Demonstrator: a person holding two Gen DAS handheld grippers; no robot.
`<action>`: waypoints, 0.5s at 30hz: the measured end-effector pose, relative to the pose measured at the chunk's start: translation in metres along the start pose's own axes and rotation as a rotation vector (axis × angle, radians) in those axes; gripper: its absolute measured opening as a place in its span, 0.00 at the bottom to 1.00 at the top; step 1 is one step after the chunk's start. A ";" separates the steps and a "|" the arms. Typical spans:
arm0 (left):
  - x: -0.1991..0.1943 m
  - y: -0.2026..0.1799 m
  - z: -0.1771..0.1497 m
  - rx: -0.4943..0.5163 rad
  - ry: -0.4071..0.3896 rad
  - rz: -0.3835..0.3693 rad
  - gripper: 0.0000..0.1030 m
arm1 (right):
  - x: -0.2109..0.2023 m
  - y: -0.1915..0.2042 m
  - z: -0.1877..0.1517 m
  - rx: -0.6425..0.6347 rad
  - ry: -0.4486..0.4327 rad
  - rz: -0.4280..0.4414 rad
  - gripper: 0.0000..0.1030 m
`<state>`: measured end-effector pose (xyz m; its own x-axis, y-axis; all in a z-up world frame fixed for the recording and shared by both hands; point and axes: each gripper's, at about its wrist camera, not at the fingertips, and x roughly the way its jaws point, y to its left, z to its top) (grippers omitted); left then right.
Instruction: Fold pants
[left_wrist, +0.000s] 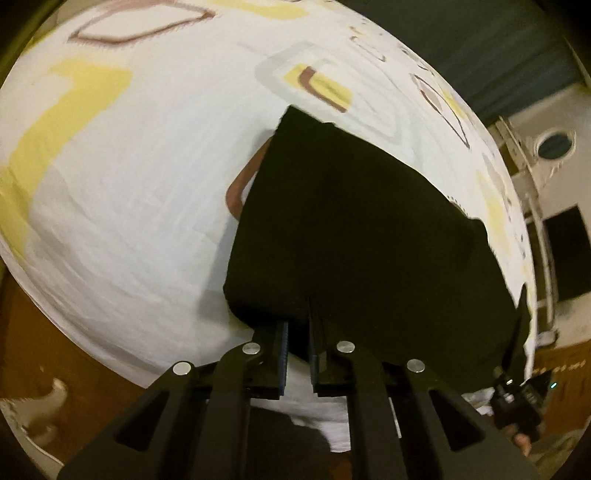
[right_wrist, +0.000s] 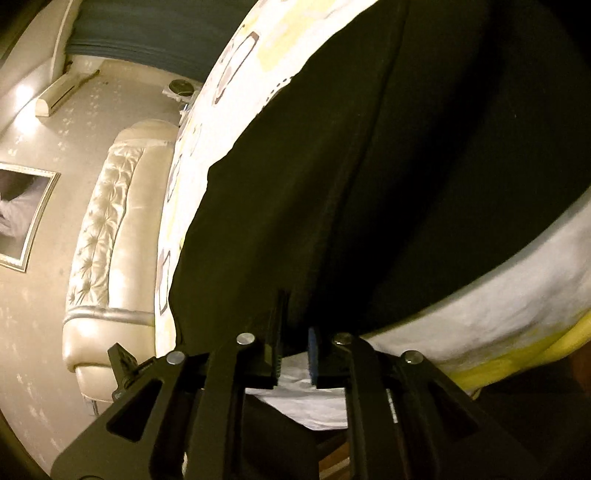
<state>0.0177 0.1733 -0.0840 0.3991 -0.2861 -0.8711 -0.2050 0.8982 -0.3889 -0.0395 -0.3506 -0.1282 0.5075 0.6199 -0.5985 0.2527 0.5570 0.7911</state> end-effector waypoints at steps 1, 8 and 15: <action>-0.003 -0.003 -0.003 0.019 -0.004 0.012 0.11 | -0.004 -0.002 0.000 0.009 0.006 -0.001 0.16; -0.025 -0.013 -0.013 0.071 -0.003 0.022 0.11 | -0.074 -0.017 0.019 -0.009 -0.045 -0.054 0.26; -0.028 -0.047 0.011 0.147 -0.106 0.072 0.12 | -0.238 -0.079 0.112 0.034 -0.454 -0.164 0.37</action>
<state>0.0257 0.1430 -0.0379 0.4813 -0.1896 -0.8558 -0.1064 0.9565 -0.2718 -0.0883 -0.6038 -0.0338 0.7652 0.2169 -0.6062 0.3825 0.6043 0.6990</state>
